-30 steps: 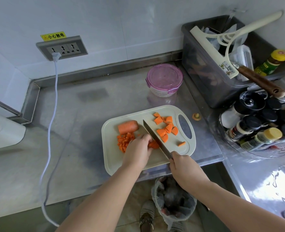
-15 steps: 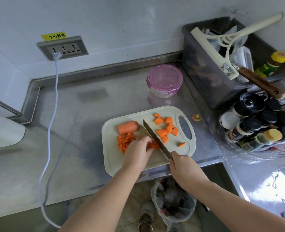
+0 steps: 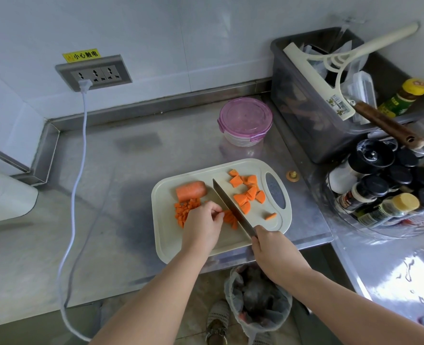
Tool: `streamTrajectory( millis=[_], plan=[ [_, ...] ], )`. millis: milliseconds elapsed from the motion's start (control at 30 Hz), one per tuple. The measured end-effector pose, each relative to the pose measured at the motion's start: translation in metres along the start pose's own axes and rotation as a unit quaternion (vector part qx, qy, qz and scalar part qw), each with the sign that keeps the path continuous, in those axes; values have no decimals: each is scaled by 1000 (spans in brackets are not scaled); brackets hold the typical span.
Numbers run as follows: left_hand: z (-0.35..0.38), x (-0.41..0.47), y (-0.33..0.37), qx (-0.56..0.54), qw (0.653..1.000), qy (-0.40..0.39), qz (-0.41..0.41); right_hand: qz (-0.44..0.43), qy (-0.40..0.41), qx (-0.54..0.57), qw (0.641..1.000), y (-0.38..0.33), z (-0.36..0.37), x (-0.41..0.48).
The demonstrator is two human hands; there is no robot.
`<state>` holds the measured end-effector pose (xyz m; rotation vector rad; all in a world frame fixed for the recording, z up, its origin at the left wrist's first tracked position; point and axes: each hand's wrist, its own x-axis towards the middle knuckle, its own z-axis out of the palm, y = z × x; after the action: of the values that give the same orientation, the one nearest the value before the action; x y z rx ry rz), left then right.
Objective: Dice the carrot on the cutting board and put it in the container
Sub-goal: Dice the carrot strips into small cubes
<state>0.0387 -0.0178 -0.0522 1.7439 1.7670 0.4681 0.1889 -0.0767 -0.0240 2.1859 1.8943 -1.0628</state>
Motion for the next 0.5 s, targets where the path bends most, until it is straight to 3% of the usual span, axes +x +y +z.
streamTrajectory(
  millis=[267,500],
  plan=[
    [1,-2,2,25,1000,-12,-1,-4,1,5,1000,0,-1,0],
    [-3,-8,0,74,994,-38,67,6,24,13,1000,4,2,4]
  ],
)
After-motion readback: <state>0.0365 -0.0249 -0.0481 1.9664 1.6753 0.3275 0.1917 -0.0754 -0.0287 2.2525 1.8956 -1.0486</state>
